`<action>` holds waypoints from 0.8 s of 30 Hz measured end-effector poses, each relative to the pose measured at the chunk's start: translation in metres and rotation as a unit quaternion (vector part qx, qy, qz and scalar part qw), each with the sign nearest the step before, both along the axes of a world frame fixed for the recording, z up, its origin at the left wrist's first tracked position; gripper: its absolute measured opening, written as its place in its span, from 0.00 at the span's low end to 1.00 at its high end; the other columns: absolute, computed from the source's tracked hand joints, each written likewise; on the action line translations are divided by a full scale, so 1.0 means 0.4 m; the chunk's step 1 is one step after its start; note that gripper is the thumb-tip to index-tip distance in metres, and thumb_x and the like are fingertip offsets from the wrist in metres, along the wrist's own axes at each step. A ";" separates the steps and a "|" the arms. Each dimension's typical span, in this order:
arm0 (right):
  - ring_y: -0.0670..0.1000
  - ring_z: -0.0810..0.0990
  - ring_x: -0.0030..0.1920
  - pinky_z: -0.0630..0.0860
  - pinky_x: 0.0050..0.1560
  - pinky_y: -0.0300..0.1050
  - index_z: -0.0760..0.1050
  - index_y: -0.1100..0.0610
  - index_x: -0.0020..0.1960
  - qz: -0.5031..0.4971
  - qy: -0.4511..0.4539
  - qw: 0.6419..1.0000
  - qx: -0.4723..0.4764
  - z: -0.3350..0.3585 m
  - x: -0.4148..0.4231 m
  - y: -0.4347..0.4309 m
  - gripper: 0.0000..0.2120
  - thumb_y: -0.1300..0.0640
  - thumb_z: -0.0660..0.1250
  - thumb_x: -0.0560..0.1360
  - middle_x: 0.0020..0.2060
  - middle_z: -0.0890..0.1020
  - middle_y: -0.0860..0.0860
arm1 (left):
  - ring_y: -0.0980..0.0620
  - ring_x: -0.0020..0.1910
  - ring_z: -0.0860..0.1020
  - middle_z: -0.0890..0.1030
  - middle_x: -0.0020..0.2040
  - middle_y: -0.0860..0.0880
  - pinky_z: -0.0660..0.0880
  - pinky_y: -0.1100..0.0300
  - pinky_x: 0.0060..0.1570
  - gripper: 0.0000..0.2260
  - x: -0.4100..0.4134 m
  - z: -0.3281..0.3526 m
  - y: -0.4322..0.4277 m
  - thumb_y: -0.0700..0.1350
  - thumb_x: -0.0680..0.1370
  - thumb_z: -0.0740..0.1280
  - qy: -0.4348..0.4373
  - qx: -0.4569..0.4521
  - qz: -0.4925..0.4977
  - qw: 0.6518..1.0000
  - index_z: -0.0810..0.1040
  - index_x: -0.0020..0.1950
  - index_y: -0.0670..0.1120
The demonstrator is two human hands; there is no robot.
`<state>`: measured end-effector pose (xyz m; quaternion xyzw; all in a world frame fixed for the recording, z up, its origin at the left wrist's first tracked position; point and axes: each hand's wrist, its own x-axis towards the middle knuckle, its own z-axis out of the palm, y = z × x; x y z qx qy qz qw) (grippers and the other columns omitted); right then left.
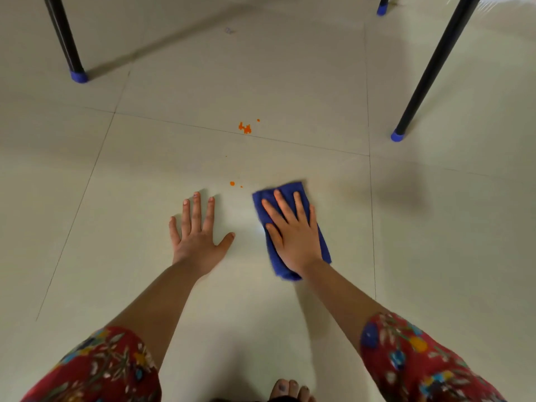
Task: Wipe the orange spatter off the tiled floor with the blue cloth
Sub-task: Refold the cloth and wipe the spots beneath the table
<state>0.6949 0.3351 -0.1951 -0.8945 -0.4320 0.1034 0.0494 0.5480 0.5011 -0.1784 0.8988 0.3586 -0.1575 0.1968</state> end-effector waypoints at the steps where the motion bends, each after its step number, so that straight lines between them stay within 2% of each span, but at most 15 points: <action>1: 0.55 0.47 0.79 0.48 0.75 0.60 0.52 0.40 0.78 0.004 -0.001 1.000 0.000 0.004 -0.005 -0.036 0.24 0.42 0.45 0.81 0.78 0.53 0.43 | 0.52 0.73 0.27 0.24 0.73 0.54 0.33 0.46 0.72 0.37 0.001 0.000 0.000 0.66 0.77 0.50 0.004 -0.001 -0.001 1.000 0.26 0.73 0.58; 3: 0.54 0.49 0.79 0.49 0.75 0.60 0.53 0.39 0.77 -0.035 -0.004 0.999 -0.003 0.007 0.026 -0.078 0.24 0.42 0.45 0.81 0.78 0.54 0.41 | 0.52 0.73 0.27 0.24 0.72 0.54 0.33 0.46 0.72 0.38 0.003 -0.001 0.004 0.66 0.77 0.51 0.010 -0.010 0.000 1.000 0.25 0.72 0.58; 6: 0.55 0.45 0.79 0.46 0.75 0.62 0.49 0.39 0.78 -0.189 0.007 0.982 -0.015 0.007 0.121 -0.034 0.25 0.41 0.42 0.81 0.79 0.50 0.42 | 0.52 0.73 0.27 0.23 0.72 0.54 0.32 0.45 0.72 0.38 0.007 -0.001 0.010 0.67 0.77 0.51 0.018 -0.028 -0.001 0.999 0.25 0.71 0.59; 8: 0.58 0.43 0.78 0.43 0.75 0.64 0.47 0.40 0.78 -0.258 0.015 0.966 -0.017 0.008 0.162 0.041 0.25 0.42 0.45 0.82 0.79 0.48 0.44 | 0.52 0.73 0.27 0.24 0.73 0.54 0.32 0.45 0.72 0.38 0.009 0.000 0.011 0.67 0.77 0.51 0.017 -0.031 -0.005 0.999 0.25 0.71 0.58; 10: 0.60 0.45 0.78 0.43 0.74 0.64 0.50 0.41 0.78 -0.211 0.016 0.977 0.002 0.009 0.141 0.101 0.26 0.41 0.50 0.81 0.79 0.50 0.45 | 0.52 0.73 0.27 0.25 0.73 0.53 0.33 0.45 0.72 0.38 0.004 0.002 0.008 0.67 0.77 0.51 0.011 -0.025 -0.005 1.000 0.25 0.71 0.58; 13: 0.58 0.51 0.78 0.48 0.74 0.62 0.56 0.41 0.77 -0.008 -0.003 1.000 0.015 0.005 0.065 0.081 0.26 0.40 0.50 0.79 0.78 0.56 0.45 | 0.53 0.72 0.26 0.25 0.73 0.53 0.33 0.45 0.72 0.37 0.000 0.003 0.008 0.67 0.77 0.50 0.004 -0.014 -0.004 1.000 0.24 0.70 0.58; 14: 0.57 0.53 0.78 0.51 0.74 0.62 0.57 0.41 0.77 0.021 -0.007 1.000 0.016 0.002 0.063 0.052 0.26 0.40 0.50 0.79 0.78 0.57 0.44 | 0.53 0.72 0.26 0.24 0.73 0.53 0.33 0.45 0.72 0.37 0.000 0.003 0.008 0.67 0.77 0.50 0.004 -0.015 -0.003 1.000 0.24 0.70 0.58; 16: 0.55 0.55 0.78 0.53 0.74 0.60 0.59 0.41 0.76 -0.015 -0.002 1.000 0.020 -0.001 0.099 0.013 0.25 0.42 0.49 0.80 0.77 0.59 0.44 | 0.53 0.72 0.25 0.24 0.73 0.54 0.32 0.46 0.72 0.38 0.000 0.003 0.005 0.67 0.77 0.50 0.002 -0.018 -0.003 1.000 0.24 0.71 0.58; 20: 0.57 0.50 0.78 0.47 0.76 0.58 0.55 0.43 0.78 -0.180 -0.001 0.983 0.020 -0.004 0.204 0.093 0.24 0.44 0.48 0.82 0.78 0.55 0.46 | 0.52 0.72 0.25 0.23 0.72 0.54 0.31 0.45 0.72 0.38 -0.002 -0.002 0.001 0.67 0.77 0.50 0.000 -0.014 -0.003 1.000 0.26 0.73 0.57; 22: 0.58 0.47 0.78 0.45 0.76 0.56 0.53 0.44 0.78 -0.196 0.010 0.980 0.023 0.002 0.225 0.179 0.24 0.46 0.50 0.83 0.79 0.52 0.47 | 0.52 0.72 0.25 0.23 0.72 0.53 0.31 0.45 0.72 0.38 -0.002 -0.001 0.002 0.67 0.77 0.49 0.002 -0.008 -0.005 1.000 0.26 0.73 0.56; 24: 0.59 0.48 0.78 0.46 0.76 0.56 0.55 0.46 0.78 -0.141 0.009 0.989 0.033 0.004 0.210 0.236 0.24 0.47 0.50 0.83 0.79 0.54 0.48 | 0.51 0.72 0.25 0.23 0.72 0.53 0.32 0.45 0.72 0.37 -0.001 0.002 0.004 0.67 0.77 0.49 0.003 -0.011 -0.003 1.000 0.26 0.73 0.56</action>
